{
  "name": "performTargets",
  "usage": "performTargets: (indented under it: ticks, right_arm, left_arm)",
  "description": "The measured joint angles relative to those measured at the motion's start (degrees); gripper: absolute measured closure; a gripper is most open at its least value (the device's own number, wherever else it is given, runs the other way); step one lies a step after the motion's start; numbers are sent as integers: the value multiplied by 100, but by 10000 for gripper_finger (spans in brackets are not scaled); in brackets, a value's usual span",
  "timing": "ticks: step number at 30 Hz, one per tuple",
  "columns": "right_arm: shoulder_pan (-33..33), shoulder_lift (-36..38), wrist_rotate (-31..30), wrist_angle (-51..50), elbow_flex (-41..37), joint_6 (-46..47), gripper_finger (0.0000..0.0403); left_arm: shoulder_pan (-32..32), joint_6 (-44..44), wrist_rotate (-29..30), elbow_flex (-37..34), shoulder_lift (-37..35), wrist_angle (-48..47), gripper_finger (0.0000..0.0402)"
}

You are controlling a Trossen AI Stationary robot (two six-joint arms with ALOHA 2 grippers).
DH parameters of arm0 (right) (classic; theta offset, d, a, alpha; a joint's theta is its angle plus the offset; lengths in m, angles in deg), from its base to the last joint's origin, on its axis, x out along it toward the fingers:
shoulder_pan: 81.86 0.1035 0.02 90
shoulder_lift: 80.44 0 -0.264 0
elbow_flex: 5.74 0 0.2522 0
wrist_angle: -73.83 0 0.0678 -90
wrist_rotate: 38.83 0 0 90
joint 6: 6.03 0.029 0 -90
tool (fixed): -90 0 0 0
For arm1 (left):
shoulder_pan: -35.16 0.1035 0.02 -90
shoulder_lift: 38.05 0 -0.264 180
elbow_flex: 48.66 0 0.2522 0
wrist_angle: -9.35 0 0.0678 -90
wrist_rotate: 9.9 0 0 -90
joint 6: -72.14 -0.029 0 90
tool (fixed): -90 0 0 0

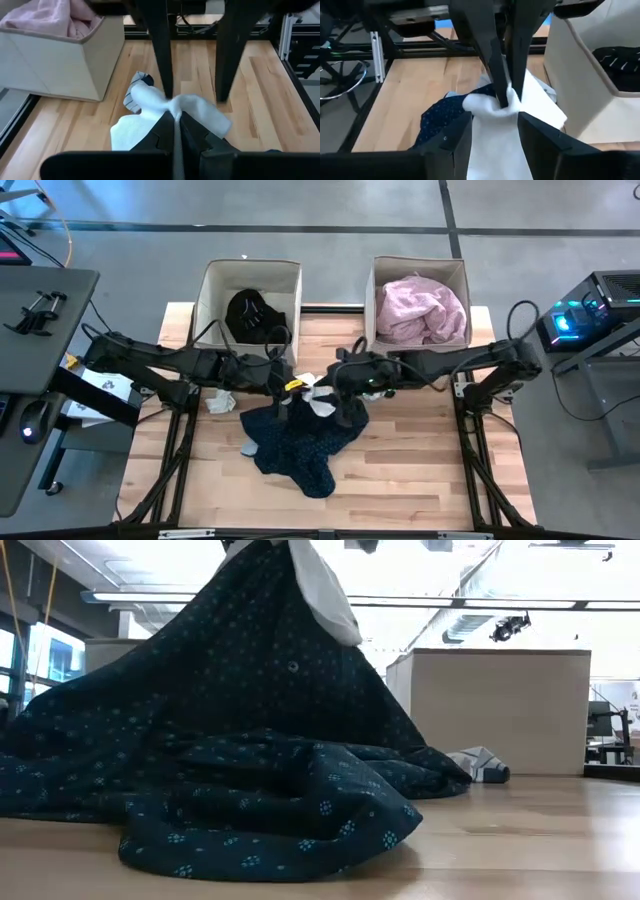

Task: Sort clothes
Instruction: Put the white long sock into the top right laundry bin

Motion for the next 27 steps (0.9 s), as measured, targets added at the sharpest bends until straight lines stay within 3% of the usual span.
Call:
performTargets:
  ticks: [4, 10, 14, 18, 23, 27]
  right_arm:
    - [-2, -207, -158, 127, 0, 20, 285]
    - [1, -296, -519, 91, 0, 261, 390]
    - [0, -222, -510, -67, 0, 416, 389]
    - [-2, 192, -562, -866, -2, 837, 399]
    - [0, 1046, -1196, -1471, -7, 1251, 400]
    - [-106, 1818, -1726, -1300, 2, 1172, 399]
  left_arm:
    - [0, 2, 0, 0, 0, -24, 400]
    - [2, 155, 19, 0, 0, -22, 396]
    - [2, 424, -79, 2, 0, -264, 354]
    - [2, 843, -87, 1, 0, -899, 292]
    - [2, 1398, -59, -161, 0, -1331, 241]
    - [2, 1749, -45, -270, 0, -1242, 233]
